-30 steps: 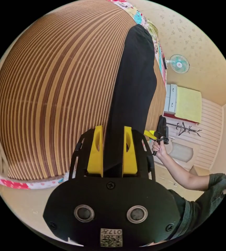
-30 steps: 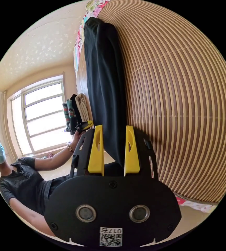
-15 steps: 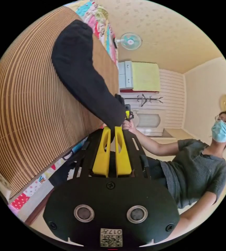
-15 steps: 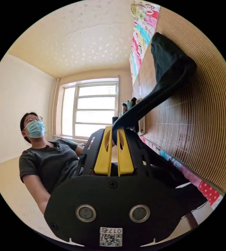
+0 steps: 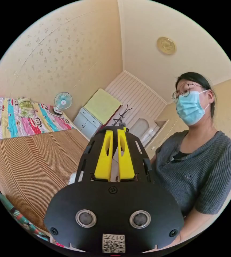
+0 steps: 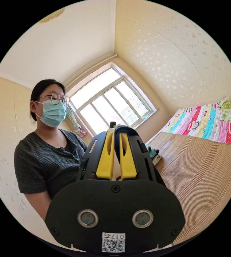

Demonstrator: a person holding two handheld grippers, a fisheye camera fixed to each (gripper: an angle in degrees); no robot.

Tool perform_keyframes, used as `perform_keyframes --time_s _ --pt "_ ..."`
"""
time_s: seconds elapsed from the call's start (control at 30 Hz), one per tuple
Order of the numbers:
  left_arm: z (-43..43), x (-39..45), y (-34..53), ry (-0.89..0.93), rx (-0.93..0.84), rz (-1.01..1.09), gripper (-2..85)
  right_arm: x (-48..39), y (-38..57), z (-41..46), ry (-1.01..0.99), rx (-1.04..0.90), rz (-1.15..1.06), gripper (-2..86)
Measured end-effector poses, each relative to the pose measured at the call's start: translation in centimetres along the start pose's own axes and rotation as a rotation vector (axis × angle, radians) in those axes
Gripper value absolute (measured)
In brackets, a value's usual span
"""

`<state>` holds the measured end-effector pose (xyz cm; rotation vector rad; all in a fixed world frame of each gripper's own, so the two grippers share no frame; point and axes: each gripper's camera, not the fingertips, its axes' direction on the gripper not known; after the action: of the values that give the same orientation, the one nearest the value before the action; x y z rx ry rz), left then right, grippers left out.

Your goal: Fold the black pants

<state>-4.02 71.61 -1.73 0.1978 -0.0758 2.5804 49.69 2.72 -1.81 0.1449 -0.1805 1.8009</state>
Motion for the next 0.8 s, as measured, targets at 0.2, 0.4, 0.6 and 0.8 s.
perform_keyframes --time_s 0.2,0.4,0.6,0.8 --pt "2.9 -7.2 -5.0 -0.224 0.013 -0.221 1.4 11.0 -3.9 2.0 0.268 -0.028 0.246 1.1" --pt "6.5 -19.6 -5.9 -0.326 -0.064 -0.385 2.7 23.1 -2.0 4.4 0.325 -0.077 0.419 1.4" --pt "10.5 -25.7 6.1 -0.438 -0.344 -0.555 3.9 26.8 13.3 8.1 0.400 -0.348 0.579 2.6" --pt "11.9 -26.7 27.5 -0.395 -0.548 -1.004 5.5 28.0 34.7 7.3 0.461 -0.482 1.099 8.0"
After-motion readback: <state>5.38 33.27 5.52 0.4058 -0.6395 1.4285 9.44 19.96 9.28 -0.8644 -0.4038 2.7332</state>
